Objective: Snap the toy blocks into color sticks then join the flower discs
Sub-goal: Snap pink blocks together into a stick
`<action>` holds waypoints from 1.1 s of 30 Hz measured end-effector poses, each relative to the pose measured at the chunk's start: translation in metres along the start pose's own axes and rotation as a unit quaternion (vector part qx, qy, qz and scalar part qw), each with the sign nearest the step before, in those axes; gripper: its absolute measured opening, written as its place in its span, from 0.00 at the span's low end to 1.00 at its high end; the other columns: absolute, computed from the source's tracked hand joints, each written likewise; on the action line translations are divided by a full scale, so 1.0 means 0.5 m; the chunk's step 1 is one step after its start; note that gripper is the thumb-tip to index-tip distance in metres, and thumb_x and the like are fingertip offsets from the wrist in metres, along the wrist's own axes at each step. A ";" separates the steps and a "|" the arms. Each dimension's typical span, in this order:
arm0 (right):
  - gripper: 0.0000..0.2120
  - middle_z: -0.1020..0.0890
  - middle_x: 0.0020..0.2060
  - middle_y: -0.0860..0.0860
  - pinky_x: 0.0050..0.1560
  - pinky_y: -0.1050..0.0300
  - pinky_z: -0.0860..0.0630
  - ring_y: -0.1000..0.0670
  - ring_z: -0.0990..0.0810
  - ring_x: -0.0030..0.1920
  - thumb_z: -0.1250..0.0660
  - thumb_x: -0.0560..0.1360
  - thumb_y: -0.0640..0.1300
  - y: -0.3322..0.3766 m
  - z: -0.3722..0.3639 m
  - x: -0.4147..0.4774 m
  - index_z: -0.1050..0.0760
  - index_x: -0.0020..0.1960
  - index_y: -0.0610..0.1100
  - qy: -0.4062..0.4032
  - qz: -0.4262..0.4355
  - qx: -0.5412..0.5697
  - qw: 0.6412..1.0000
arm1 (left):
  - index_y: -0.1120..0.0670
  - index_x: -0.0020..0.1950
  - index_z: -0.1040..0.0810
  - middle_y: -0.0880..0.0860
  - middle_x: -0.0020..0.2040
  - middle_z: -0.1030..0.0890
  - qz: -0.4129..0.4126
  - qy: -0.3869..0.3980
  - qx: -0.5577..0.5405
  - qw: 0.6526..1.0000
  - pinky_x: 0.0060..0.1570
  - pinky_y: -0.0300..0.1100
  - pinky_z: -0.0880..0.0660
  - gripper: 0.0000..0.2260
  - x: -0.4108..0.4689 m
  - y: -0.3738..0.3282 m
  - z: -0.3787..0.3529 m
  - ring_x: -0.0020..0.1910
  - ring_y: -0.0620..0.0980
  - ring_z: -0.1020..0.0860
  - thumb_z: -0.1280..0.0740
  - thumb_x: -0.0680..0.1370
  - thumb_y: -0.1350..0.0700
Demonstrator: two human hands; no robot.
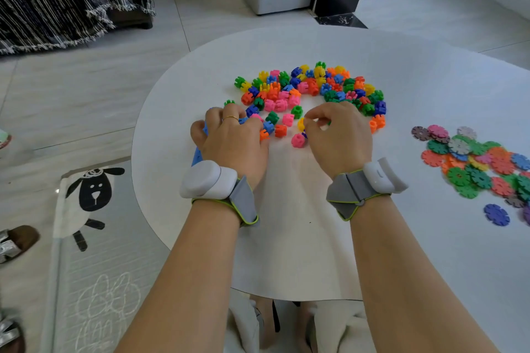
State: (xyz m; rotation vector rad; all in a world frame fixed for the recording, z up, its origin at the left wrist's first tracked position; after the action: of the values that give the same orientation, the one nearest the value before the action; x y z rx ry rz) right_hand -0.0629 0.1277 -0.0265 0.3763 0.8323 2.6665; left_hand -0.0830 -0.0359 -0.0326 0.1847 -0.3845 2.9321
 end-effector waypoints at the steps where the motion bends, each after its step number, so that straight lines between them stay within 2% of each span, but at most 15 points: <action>1: 0.08 0.24 0.42 0.54 0.42 0.59 0.34 0.53 0.28 0.44 0.37 0.76 0.48 0.001 -0.001 -0.003 0.20 0.52 0.50 0.019 0.005 -0.011 1.000 | 0.47 0.57 0.22 0.49 0.63 0.32 0.000 -0.001 -0.002 1.000 0.62 0.52 0.46 0.10 0.002 -0.003 0.000 0.64 0.55 0.40 0.37 0.77 0.49; 3: 0.10 0.24 0.40 0.55 0.40 0.57 0.32 0.51 0.26 0.45 0.36 0.75 0.51 0.003 -0.011 -0.014 0.20 0.53 0.51 0.070 0.007 -0.043 0.997 | 0.47 0.56 0.22 0.49 0.62 0.32 -0.005 -0.002 -0.005 1.000 0.62 0.52 0.46 0.09 0.003 -0.009 -0.002 0.64 0.55 0.40 0.36 0.77 0.50; 6: 0.14 0.20 0.51 0.51 0.47 0.55 0.27 0.47 0.23 0.53 0.37 0.76 0.51 0.003 -0.035 -0.033 0.23 0.60 0.52 0.109 -0.001 -0.085 0.990 | 0.47 0.55 0.22 0.49 0.61 0.31 -0.014 -0.005 -0.014 1.000 0.63 0.53 0.45 0.09 0.001 -0.018 -0.003 0.63 0.54 0.39 0.35 0.76 0.50; 9: 0.12 0.21 0.51 0.49 0.46 0.56 0.30 0.46 0.24 0.53 0.39 0.77 0.49 0.003 -0.044 -0.037 0.23 0.58 0.51 0.095 -0.001 -0.069 0.993 | 0.47 0.56 0.22 0.49 0.59 0.28 -0.015 -0.008 -0.023 1.000 0.60 0.51 0.46 0.09 -0.001 -0.025 -0.005 0.62 0.54 0.38 0.36 0.77 0.51; 12: 0.10 0.22 0.50 0.49 0.46 0.55 0.29 0.47 0.24 0.52 0.39 0.77 0.47 -0.009 -0.035 -0.033 0.23 0.57 0.50 0.071 -0.010 -0.043 0.997 | 0.46 0.58 0.23 0.48 0.53 0.21 -0.011 -0.012 -0.017 1.000 0.55 0.46 0.49 0.11 0.002 -0.037 -0.010 0.60 0.52 0.33 0.39 0.78 0.56; 16: 0.12 0.21 0.55 0.49 0.49 0.58 0.32 0.47 0.25 0.55 0.38 0.77 0.46 -0.028 -0.021 -0.029 0.24 0.59 0.49 0.043 -0.017 -0.003 0.999 | 0.46 0.61 0.27 0.48 0.50 0.19 -0.016 -0.019 -0.047 0.999 0.53 0.44 0.49 0.17 0.010 -0.050 -0.012 0.59 0.51 0.31 0.40 0.76 0.61; 21: 0.13 0.22 0.56 0.51 0.47 0.60 0.35 0.49 0.26 0.55 0.38 0.77 0.47 -0.039 -0.004 -0.029 0.25 0.61 0.50 0.020 -0.022 -0.004 1.000 | 0.50 0.66 0.29 0.52 0.63 0.28 0.015 -0.049 -0.036 0.998 0.61 0.49 0.43 0.17 0.015 -0.033 0.009 0.63 0.55 0.34 0.40 0.78 0.58; 23: 0.16 0.24 0.57 0.51 0.48 0.58 0.33 0.48 0.26 0.57 0.38 0.77 0.46 -0.039 -0.003 -0.030 0.28 0.65 0.51 0.019 -0.028 -0.019 0.999 | 0.51 0.70 0.34 0.52 0.67 0.31 0.025 -0.047 -0.005 0.999 0.66 0.53 0.46 0.19 0.012 -0.026 0.003 0.67 0.55 0.37 0.40 0.78 0.54; 25: 0.20 0.24 0.58 0.51 0.52 0.57 0.32 0.47 0.27 0.59 0.37 0.77 0.44 -0.040 -0.008 -0.029 0.30 0.68 0.50 0.030 -0.025 -0.014 0.999 | 0.54 0.73 0.41 0.53 0.72 0.35 0.035 -0.003 0.041 0.999 0.69 0.60 0.53 0.24 0.008 -0.026 -0.017 0.73 0.55 0.44 0.42 0.79 0.49; 28: 0.22 0.25 0.60 0.51 0.54 0.56 0.32 0.47 0.28 0.61 0.36 0.75 0.43 -0.044 -0.010 -0.028 0.31 0.68 0.50 0.029 -0.026 -0.012 0.999 | 0.57 0.75 0.48 0.56 0.75 0.41 0.028 0.056 0.115 0.991 0.67 0.68 0.61 0.28 0.010 -0.033 -0.044 0.76 0.56 0.52 0.50 0.80 0.42; 33: 0.19 0.24 0.58 0.49 0.52 0.58 0.32 0.45 0.27 0.58 0.35 0.73 0.43 -0.045 0.000 -0.025 0.26 0.63 0.49 -0.028 -0.006 0.028 0.999 | 0.56 0.76 0.51 0.57 0.77 0.49 -0.004 0.087 0.132 0.987 0.64 0.70 0.65 0.32 0.006 -0.063 -0.049 0.76 0.54 0.54 0.59 0.79 0.37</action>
State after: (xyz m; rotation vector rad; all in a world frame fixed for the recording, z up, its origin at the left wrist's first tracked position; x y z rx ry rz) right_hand -0.0463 0.1406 -0.0417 0.4546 0.8915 2.6127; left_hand -0.0823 0.0010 -0.0478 -0.0376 0.0308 2.9514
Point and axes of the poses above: each hand's wrist, its own x-axis towards the middle knuckle, its own z-axis out of the back of the hand, y = z × x, the point moved 5 cm from there along x, towards the middle knuckle
